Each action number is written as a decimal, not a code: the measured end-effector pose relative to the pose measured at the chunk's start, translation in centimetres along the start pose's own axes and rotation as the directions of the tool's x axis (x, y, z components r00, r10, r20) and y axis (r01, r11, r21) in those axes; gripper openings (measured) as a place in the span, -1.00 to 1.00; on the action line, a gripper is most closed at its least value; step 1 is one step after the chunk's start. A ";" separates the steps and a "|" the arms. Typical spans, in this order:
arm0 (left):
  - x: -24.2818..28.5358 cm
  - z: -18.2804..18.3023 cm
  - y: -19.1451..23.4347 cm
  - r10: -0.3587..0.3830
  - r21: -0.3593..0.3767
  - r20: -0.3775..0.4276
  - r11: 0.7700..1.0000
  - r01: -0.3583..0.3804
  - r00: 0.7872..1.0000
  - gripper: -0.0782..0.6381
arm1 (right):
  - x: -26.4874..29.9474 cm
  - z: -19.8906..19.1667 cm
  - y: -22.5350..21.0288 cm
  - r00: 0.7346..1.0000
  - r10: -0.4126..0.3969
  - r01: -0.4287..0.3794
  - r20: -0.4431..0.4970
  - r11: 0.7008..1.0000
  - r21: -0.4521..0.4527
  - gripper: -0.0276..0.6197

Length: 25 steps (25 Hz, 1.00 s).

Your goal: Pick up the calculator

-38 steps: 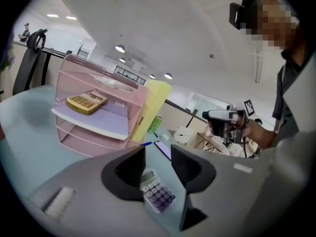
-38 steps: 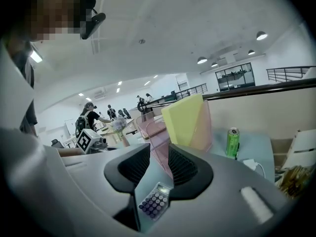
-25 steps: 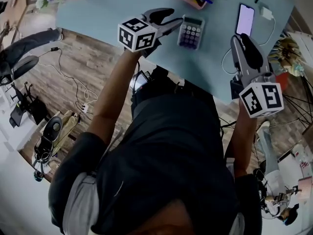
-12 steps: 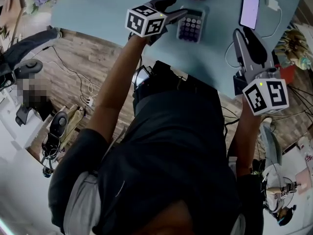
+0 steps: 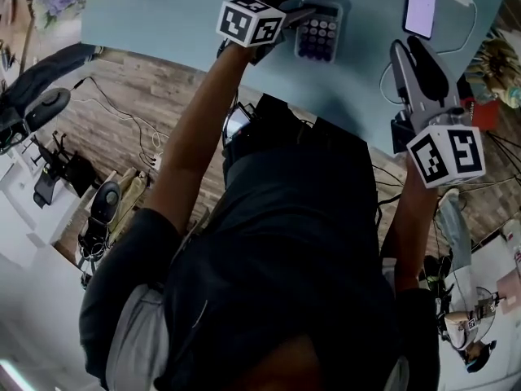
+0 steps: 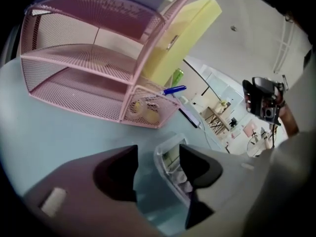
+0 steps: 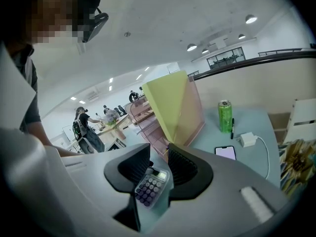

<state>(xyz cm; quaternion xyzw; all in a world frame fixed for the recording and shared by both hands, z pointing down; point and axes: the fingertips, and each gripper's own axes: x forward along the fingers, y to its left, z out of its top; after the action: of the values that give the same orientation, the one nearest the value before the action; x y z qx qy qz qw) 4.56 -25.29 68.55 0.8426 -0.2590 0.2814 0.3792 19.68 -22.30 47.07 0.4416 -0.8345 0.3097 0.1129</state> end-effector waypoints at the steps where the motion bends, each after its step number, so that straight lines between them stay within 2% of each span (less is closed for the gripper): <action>1: 0.1 -0.1 0.0 -0.002 -0.003 -0.003 1.000 0.002 1.000 0.01 | 0.0 -0.1 0.0 1.000 -0.002 0.002 -0.001 1.000 0.002 -0.62; 8: 0.5 -0.3 0.6 0.021 -0.024 -0.011 0.999 -0.021 1.000 0.00 | 0.1 -0.4 0.1 1.000 -0.010 0.011 -0.002 1.000 0.009 -0.62; 11: 0.7 -0.5 0.1 0.009 -0.011 -0.031 1.000 -0.009 0.999 -0.06 | 0.0 -0.2 0.2 1.000 -0.012 0.011 0.008 1.000 0.010 -0.62; 13: 0.9 -0.6 -0.4 -0.008 -0.015 -0.032 1.000 0.007 0.999 -0.21 | 0.1 -0.1 0.3 1.000 -0.012 0.012 0.015 1.000 0.011 -0.62; 17: 0.9 -0.7 -0.8 -0.014 -0.046 -0.022 0.999 0.013 1.000 -0.25 | 0.2 0.0 0.8 1.000 -0.012 0.011 0.029 1.000 0.015 -0.62; 25: -0.9 0.4 -1.9 0.008 -0.065 0.060 0.998 -0.004 0.998 -0.35 | -0.1 0.4 1.5 0.999 -0.024 0.024 0.034 1.000 0.006 -0.62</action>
<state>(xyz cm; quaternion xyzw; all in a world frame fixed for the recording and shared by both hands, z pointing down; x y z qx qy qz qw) 5.27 -24.30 66.76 0.8373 -0.2819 0.2483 0.3973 18.58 -21.86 46.14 0.4571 -0.8300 0.3033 0.1011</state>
